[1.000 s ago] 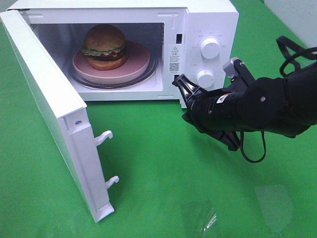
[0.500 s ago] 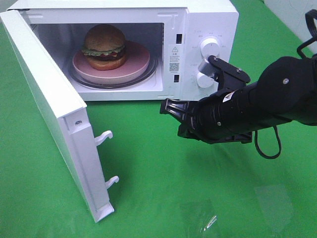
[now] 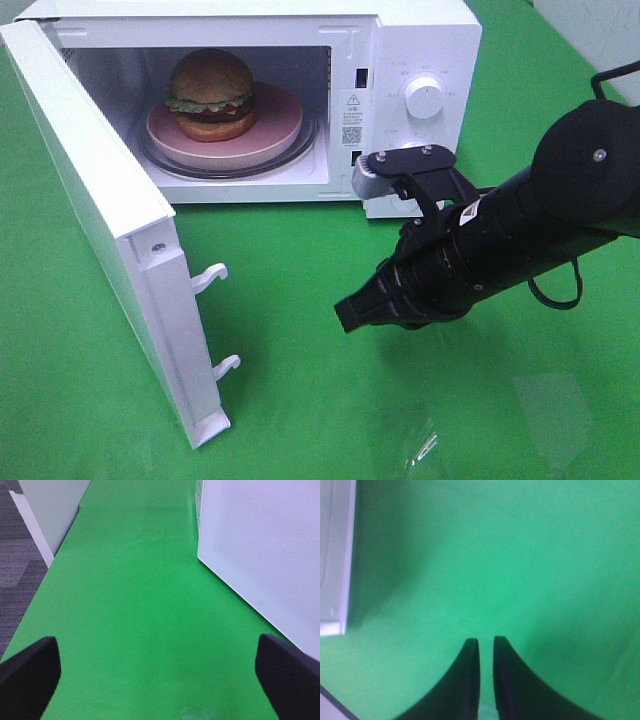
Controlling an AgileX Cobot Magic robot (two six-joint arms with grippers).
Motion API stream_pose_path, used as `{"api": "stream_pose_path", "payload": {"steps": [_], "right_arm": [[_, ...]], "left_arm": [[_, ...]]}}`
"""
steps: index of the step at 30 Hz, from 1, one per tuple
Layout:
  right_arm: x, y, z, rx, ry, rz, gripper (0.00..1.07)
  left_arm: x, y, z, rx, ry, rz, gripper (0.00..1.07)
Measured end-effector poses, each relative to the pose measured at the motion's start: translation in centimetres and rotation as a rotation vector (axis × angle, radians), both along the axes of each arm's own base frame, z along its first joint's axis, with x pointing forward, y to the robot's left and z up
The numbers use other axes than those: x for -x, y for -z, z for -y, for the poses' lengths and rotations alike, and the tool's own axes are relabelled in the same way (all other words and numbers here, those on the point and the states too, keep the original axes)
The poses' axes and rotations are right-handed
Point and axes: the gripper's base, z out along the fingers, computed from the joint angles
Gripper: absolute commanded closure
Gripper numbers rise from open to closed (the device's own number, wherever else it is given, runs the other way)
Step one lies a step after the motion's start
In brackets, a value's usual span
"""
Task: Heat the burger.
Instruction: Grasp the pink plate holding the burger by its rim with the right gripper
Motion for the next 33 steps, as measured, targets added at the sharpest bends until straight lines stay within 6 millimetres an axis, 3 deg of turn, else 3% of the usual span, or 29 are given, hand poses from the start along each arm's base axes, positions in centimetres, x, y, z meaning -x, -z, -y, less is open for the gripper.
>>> {"api": "stream_pose_path", "payload": {"steps": [7,13,20,26,33], "right_arm": [[0.1,-0.3,0.3,0.200,-0.276,0.030,0.93],[-1.4,-2.0,0.9,0.456,-0.502,0.121,0.91],[-2.5,-3.1,0.9,0.553,-0.575,0.207,0.90],[-3.5,-4.4,0.6,0.712,-0.864,0.352,0.89],[-3.4,-4.8,0.0,0.762,-1.168,0.444,0.88]], "left_arm": [[0.0,0.0,0.0,0.000,0.000,0.000,0.09],[0.0,0.0,0.0,0.000,0.000,0.000,0.09],[0.0,0.0,0.0,0.000,0.000,0.000,0.09],[0.0,0.0,0.0,0.000,0.000,0.000,0.09],[0.0,0.0,0.0,0.000,0.000,0.000,0.09]]}}
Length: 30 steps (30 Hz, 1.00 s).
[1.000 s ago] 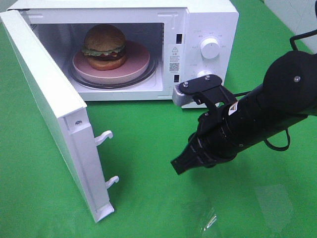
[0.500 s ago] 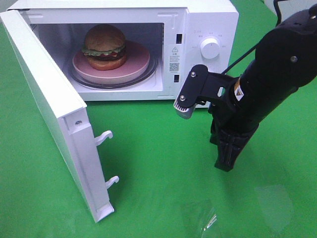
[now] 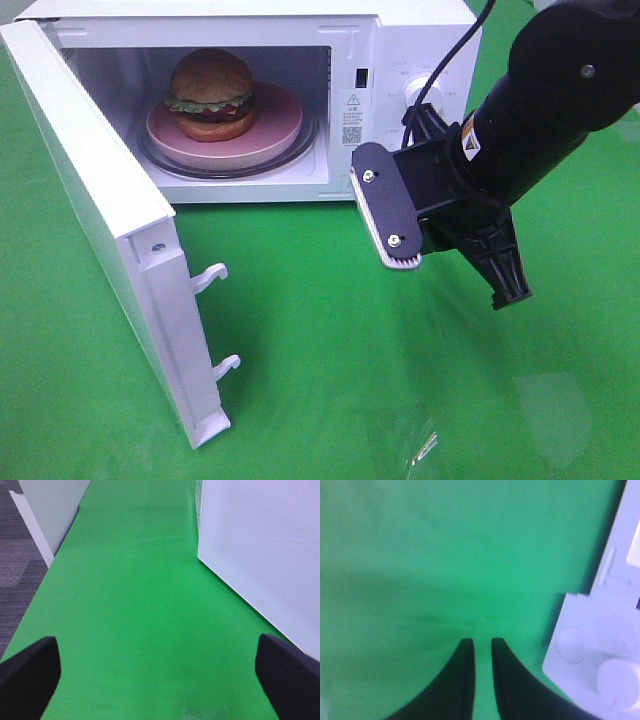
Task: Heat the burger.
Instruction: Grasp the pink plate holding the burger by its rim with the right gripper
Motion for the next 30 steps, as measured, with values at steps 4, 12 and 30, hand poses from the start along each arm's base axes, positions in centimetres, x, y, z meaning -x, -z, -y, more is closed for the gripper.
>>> {"api": "stream_pose_path", "payload": {"steps": [4,12,30], "right_arm": [[0.2,0.0,-0.2,0.066,-0.187,0.019,0.86],[-0.1,-0.2,-0.6,0.062,-0.264,0.081,0.56],[-1.8,-0.6,-2.1,-0.107,-0.188,0.222,0.09]], "left_arm": [[0.0,0.0,0.0,0.000,0.000,0.000,0.09],[0.0,0.0,0.0,0.000,0.000,0.000,0.09],[0.0,0.0,0.0,0.000,0.000,0.000,0.09]]}}
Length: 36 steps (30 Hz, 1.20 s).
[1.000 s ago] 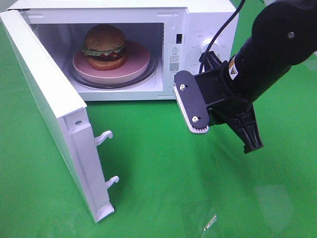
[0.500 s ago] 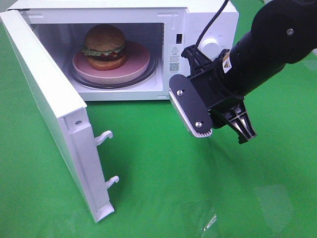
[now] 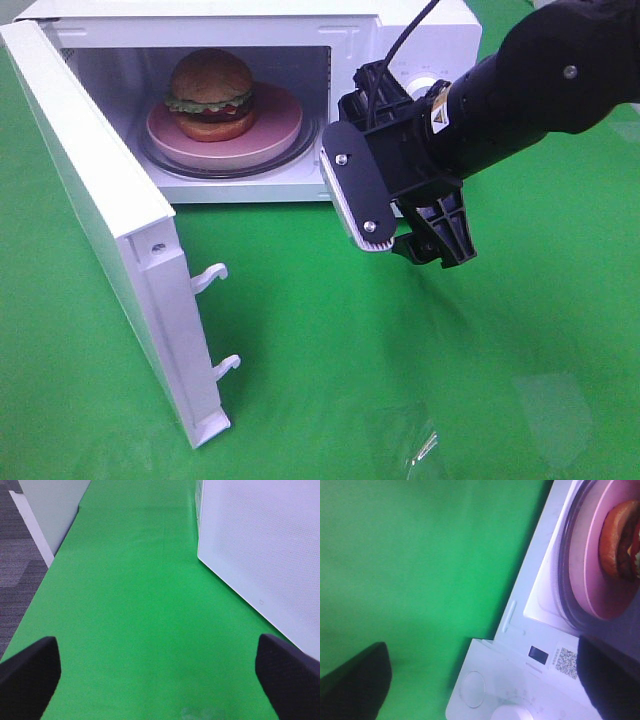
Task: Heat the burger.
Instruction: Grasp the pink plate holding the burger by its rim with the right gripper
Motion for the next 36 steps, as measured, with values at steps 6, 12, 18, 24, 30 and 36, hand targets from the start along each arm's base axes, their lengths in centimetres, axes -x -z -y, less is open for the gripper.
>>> {"api": "stream_pose_path", "payload": {"steps": [6,12,18,24,30,36], "right_arm": [[-1.4,0.3,-1.0,-0.005,-0.001,0.006,0.10],[-3.1,0.9,-2.2,-0.007,-0.001,0.010,0.11],[-4.4,1.9,-4.5,-0.007,-0.026,0.006,0.13],[-5.6,2.7,-5.7,-0.019,-0.018,0.002,0.14],[-6.8,3.9,-6.6,-0.021,-0.009,-0.009,0.15],[-8.1,4.4,-7.6,-0.034,0.003,-0.008,0.16]], "left_arm": [[0.0,0.0,0.0,0.000,0.000,0.000,0.09],[0.0,0.0,0.0,-0.001,0.000,0.000,0.09],[0.0,0.0,0.0,-0.001,0.000,0.000,0.09],[0.0,0.0,0.0,-0.001,0.000,0.000,0.09],[0.0,0.0,0.0,-0.001,0.000,0.000,0.09],[0.0,0.0,0.0,-0.001,0.000,0.000,0.09]]}}
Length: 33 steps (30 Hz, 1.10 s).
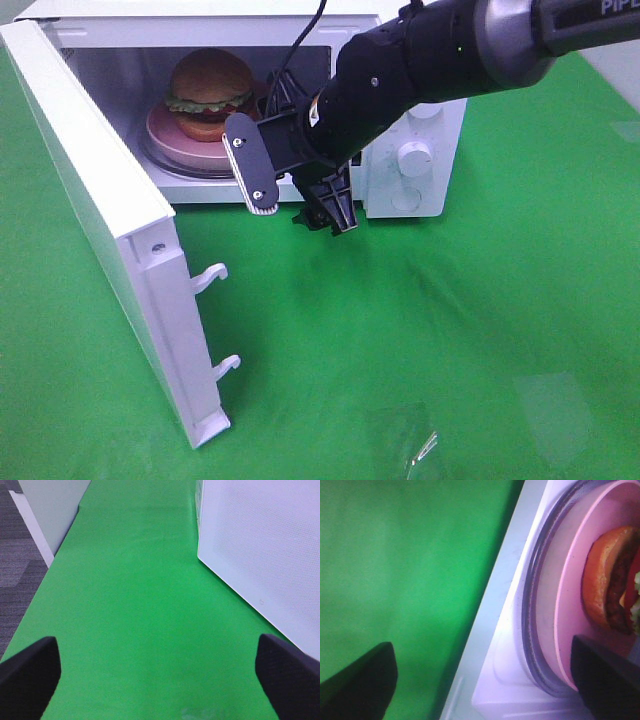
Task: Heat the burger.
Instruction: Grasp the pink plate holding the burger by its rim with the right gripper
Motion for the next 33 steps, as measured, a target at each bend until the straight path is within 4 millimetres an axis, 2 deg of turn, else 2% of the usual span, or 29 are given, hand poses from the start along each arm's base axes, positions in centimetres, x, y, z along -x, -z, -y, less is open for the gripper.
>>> {"api": "stream_pose_path", "payload": {"steps": [11,24,33], "right_arm": [[-1.4,0.4,-1.0,-0.015,0.016,0.001,0.17],[-4.1,1.0,-2.3,-0.044,0.044,0.014,0.19],[-5.7,1.6,-2.1,-0.056,0.072,0.020,0.19]], "left_arm": [[0.0,0.0,0.0,0.000,0.000,0.000,0.09],[0.0,0.0,0.0,0.000,0.000,0.000,0.09],[0.0,0.0,0.0,0.000,0.000,0.000,0.09]]}}
